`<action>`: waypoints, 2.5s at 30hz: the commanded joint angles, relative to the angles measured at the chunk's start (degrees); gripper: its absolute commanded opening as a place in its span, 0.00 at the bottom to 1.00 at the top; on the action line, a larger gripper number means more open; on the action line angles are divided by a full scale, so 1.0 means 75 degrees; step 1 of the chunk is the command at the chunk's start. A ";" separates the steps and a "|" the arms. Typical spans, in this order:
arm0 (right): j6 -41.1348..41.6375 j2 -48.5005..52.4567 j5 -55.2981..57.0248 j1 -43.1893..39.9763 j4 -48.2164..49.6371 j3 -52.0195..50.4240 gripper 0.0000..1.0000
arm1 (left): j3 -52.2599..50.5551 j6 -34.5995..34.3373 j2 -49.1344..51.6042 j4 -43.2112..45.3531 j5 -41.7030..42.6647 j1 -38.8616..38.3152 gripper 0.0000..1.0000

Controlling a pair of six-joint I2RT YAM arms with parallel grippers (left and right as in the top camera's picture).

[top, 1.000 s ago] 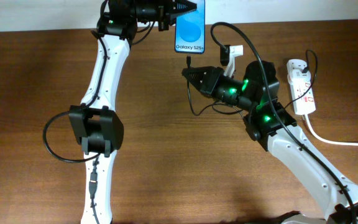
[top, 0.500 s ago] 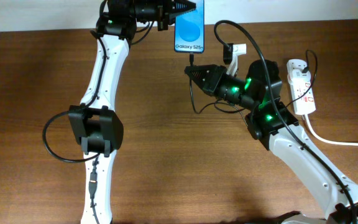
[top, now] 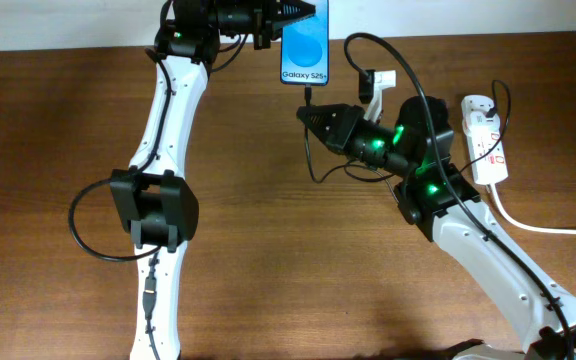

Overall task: Plug charger to phone and switch on socket
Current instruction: 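Push the cable plug upward into the phone port with the right gripper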

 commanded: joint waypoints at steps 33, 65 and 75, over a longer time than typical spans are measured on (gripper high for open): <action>-0.0105 0.0041 -0.0073 0.0047 -0.0003 0.0055 0.04 | 0.0137 -0.0128 -0.0131 0.0047 0.0169 -0.0137 0.00; -0.0484 0.0682 0.0271 -0.0664 0.1035 0.0122 0.04 | 0.0137 0.0280 -0.0131 0.0047 0.1160 -0.0341 0.00; -0.0542 0.0711 0.0437 -0.0775 0.1023 0.0335 0.04 | 0.0137 0.0280 -0.0131 0.0044 0.1259 -0.0391 0.00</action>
